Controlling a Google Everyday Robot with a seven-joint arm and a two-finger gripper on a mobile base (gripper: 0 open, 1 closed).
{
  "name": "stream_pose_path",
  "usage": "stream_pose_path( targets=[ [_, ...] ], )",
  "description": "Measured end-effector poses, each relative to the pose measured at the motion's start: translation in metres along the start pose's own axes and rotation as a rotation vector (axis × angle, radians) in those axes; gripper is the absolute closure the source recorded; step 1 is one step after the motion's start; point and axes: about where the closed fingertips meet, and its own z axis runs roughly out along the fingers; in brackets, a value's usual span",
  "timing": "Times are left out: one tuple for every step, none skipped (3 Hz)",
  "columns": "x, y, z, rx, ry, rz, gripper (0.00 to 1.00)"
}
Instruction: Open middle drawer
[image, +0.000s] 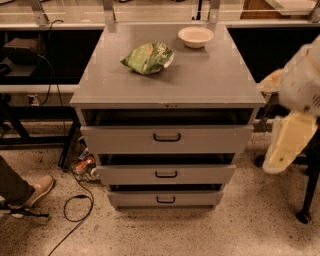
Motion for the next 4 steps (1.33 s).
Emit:
stream_pose_path(
  targets=[
    [0.0, 0.042, 0.062, -0.095, -0.049, -0.037, 0.0],
    [-0.007, 0.086, 0.125, -0.187, -0.084, -0.067, 0.0],
    [-0.001, 0.158, 0.207, -0.342, -0.087, -0.054, 0.0],
    [-0.003, 0.155, 0.205, -0.335, -0.089, -0.055, 0.0]
  ],
)
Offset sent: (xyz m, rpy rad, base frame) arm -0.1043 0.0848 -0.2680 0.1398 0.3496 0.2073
